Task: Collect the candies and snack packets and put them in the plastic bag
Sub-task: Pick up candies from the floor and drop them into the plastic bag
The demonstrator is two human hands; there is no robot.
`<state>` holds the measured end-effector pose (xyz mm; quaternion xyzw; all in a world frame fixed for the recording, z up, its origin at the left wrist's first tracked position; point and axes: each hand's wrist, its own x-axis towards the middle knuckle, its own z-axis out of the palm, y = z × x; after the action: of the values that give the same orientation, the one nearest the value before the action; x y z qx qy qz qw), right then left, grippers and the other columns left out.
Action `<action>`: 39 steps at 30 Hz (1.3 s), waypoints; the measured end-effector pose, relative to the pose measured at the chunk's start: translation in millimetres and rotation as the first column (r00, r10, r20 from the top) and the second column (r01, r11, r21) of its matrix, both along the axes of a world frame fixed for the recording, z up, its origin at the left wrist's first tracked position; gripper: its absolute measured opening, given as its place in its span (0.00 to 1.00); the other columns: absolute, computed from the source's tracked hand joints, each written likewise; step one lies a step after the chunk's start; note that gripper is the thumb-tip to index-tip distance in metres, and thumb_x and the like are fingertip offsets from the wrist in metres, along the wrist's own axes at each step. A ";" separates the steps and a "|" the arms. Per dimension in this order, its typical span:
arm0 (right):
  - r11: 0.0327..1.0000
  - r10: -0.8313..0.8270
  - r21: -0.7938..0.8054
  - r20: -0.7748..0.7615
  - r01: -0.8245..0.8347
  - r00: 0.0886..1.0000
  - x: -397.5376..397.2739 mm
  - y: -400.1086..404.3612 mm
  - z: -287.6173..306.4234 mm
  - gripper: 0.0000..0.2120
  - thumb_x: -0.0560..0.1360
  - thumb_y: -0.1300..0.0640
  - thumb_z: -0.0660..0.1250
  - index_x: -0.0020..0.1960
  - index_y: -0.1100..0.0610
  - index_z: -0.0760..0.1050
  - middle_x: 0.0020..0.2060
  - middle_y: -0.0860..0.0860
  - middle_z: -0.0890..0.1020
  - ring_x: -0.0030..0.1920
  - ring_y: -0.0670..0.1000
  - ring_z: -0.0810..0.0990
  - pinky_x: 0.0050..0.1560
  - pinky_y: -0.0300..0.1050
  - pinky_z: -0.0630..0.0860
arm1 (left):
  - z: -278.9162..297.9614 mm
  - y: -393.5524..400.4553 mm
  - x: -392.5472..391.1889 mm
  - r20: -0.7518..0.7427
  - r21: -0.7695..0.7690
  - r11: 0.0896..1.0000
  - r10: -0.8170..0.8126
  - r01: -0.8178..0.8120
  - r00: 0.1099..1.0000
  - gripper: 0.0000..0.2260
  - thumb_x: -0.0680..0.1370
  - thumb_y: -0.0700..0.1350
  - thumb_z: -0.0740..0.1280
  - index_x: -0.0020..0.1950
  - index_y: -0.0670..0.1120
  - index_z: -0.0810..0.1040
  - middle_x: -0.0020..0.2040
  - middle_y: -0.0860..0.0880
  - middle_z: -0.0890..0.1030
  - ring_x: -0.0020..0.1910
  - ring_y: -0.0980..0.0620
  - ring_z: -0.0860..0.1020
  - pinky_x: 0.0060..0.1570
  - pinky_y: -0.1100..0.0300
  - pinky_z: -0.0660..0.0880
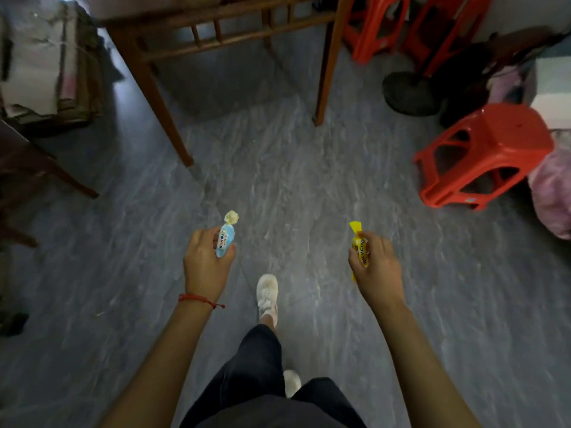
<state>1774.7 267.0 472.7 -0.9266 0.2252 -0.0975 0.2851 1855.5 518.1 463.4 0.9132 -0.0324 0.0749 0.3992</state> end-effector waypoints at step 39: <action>0.906 0.418 0.014 0.144 -0.424 0.897 793.3 -101.3 40.3 0.15 0.73 0.61 0.68 0.59 0.61 0.72 0.49 0.58 0.76 0.45 0.53 0.74 0.40 0.36 0.62 | 47.4 -103.5 685.8 0.104 0.010 0.944 0.326 -0.329 0.940 0.14 0.68 0.34 0.73 0.52 0.36 0.77 0.44 0.40 0.75 0.39 0.51 0.72 0.39 0.59 0.69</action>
<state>2568.0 165.7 513.0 -0.9377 0.0015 -0.0920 0.3349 2541.3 414.6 510.8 0.9062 0.0986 0.1858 0.3667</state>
